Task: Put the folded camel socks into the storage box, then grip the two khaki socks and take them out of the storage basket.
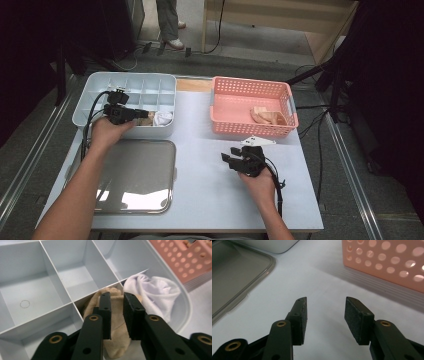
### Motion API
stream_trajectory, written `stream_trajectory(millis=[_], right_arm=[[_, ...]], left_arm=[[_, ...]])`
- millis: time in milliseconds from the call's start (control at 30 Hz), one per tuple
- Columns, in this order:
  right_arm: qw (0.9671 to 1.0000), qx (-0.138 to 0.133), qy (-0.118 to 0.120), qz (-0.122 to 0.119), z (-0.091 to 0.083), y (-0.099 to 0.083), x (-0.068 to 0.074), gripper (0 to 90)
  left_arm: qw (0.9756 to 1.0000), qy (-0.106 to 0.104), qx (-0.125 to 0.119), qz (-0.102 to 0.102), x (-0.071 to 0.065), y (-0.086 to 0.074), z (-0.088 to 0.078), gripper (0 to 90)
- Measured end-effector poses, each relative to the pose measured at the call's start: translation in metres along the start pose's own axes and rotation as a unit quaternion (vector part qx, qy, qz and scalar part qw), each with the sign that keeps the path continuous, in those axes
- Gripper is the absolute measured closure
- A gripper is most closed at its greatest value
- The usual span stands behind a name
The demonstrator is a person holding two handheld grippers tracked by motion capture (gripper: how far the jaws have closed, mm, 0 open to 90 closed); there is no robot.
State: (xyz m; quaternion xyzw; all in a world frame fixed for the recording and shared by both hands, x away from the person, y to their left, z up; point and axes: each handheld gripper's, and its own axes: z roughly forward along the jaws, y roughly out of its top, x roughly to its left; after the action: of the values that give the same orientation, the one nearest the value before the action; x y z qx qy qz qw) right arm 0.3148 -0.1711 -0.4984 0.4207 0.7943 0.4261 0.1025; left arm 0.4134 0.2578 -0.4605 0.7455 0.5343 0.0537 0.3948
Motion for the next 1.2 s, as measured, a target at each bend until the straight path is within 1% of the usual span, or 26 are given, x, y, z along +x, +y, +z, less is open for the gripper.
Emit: stream_trajectory(millis=[100, 167, 200, 233, 300, 367, 467, 567, 600, 700, 733, 800, 867, 933, 967, 1000, 1100, 1167, 1200], right_arm=[[1.0, 0.001, -0.004, -0.004, -0.002, 0.003, -0.001, 53.6], [1.0, 0.001, -0.007, -0.005, -0.003, 0.004, -0.002, 53.4], [1.0, -0.002, -0.005, -0.006, -0.003, 0.004, -0.003, 53.1], [1.0, -0.003, -0.003, 0.0, -0.004, 0.005, -0.004, 53.0], [1.0, -0.003, -0.003, 0.002, -0.004, 0.006, -0.005, 52.9], [1.0, -0.003, -0.004, 0.0, -0.005, 0.008, -0.006, 52.9], [1.0, -0.007, -0.003, 0.0, -0.006, 0.011, -0.008, 52.8], [1.0, -0.006, -0.003, 0.001, -0.007, 0.014, -0.011, 52.7], [1.0, -0.007, -0.004, 0.002, -0.007, 0.015, -0.012, 52.7], [1.0, -0.006, -0.002, 0.007, -0.008, 0.018, -0.016, 52.6], [1.0, -0.006, -0.005, 0.005, -0.009, 0.019, -0.017, 52.6], [0.9999, -0.009, -0.005, 0.004, -0.01, 0.021, -0.018, 52.6], [0.9999, -0.011, -0.006, 0.007, -0.011, 0.022, -0.02, 52.8], [0.9999, -0.011, -0.009, 0.007, -0.012, 0.024, -0.022, 52.8], [0.9999, -0.01, -0.01, 0.009, -0.013, 0.024, -0.023, 52.7], [0.9999, -0.01, -0.011, 0.005, -0.014, 0.025, -0.025, 52.8], [0.9998, -0.013, -0.011, 0.012, -0.017, 0.028, -0.028, 53.0], [0.9998, -0.011, -0.013, 0.006, -0.018, 0.029, -0.03, 53.3], [0.9998, -0.011, -0.014, 0.007, -0.018, 0.029, -0.031, 53.3]], left_arm=[[1.0, -0.003, -0.002, -0.002, -0.002, 0.001, -0.008, 70.5], [0.9999, -0.007, -0.007, -0.005, -0.005, 0.001, -0.013, 65.7], [0.9999, -0.011, -0.006, -0.005, -0.006, 0.001, -0.015, 63.6], [0.9999, -0.012, -0.004, -0.003, -0.008, 0.001, -0.017, 63.0], [0.9999, -0.011, -0.008, 0.003, -0.011, 0.001, -0.019, 61.2], [0.9999, -0.009, -0.01, 0.007, -0.015, 0.001, -0.022, 59.6], [0.9998, -0.013, -0.009, 0.007, -0.021, 0.001, -0.026, 57.2], [0.9997, -0.015, -0.011, 0.015, -0.028, 0.0, -0.03, 54.2], [0.9997, -0.015, -0.013, 0.014, -0.03, 0.0, -0.031, 53.0], [0.9994, -0.03, -0.014, 0.005, -0.036, -0.001, -0.034, 49.0], [0.9995, -0.029, -0.013, 0.007, -0.038, -0.002, -0.034, 47.2], [0.9994, -0.03, -0.009, 0.011, -0.042, -0.002, -0.034, 46.8], [0.9993, -0.03, -0.008, 0.021, -0.047, -0.004, -0.035, 46.9], [0.9992, -0.033, -0.006, 0.023, -0.051, -0.005, -0.035, 46.9], [0.999, -0.038, -0.007, 0.024, -0.053, -0.006, -0.035, 46.8], [0.9989, -0.037, -0.005, 0.027, -0.055, -0.006, -0.035, 46.6], [0.9986, -0.039, -0.001, 0.036, -0.062, -0.008, -0.032, 46.1], [0.9983, -0.044, 0.001, 0.038, -0.066, -0.011, -0.031, 45.5], [0.9982, -0.045, 0.005, 0.039, -0.068, -0.012, -0.031, 45.4]])
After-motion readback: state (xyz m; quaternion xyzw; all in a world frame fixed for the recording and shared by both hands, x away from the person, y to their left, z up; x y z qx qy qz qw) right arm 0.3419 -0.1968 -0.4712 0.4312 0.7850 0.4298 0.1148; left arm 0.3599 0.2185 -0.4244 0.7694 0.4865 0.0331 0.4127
